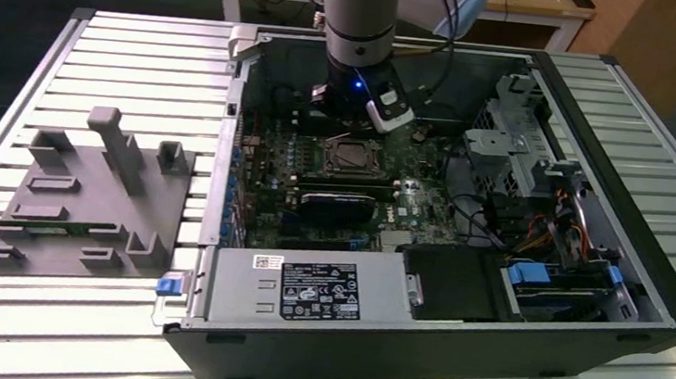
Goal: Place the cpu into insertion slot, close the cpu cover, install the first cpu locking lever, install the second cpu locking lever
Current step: 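Install the first cpu locking lever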
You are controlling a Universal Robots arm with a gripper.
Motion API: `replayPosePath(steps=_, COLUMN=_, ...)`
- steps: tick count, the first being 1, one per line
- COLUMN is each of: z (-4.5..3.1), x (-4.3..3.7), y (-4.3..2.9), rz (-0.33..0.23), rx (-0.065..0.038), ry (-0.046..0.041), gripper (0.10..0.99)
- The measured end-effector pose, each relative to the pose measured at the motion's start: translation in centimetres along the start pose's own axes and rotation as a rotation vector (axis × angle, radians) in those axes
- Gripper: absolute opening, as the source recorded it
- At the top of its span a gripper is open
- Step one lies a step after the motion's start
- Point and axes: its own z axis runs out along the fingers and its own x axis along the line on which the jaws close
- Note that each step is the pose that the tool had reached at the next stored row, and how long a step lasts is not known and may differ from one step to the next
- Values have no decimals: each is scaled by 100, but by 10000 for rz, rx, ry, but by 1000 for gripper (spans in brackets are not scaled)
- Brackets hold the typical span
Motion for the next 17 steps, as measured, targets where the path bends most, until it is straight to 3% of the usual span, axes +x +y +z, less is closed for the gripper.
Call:
replayPosePath(steps=4, z=11, x=7, y=22, rz=56, rx=14, ry=-35, gripper=106)
replayPosePath(steps=10, z=24, x=9, y=24, rz=624, rx=97, ry=-216, gripper=106)
replayPosePath(steps=17, z=46, x=36, y=71, rz=901, rx=128, ry=-326, gripper=106)
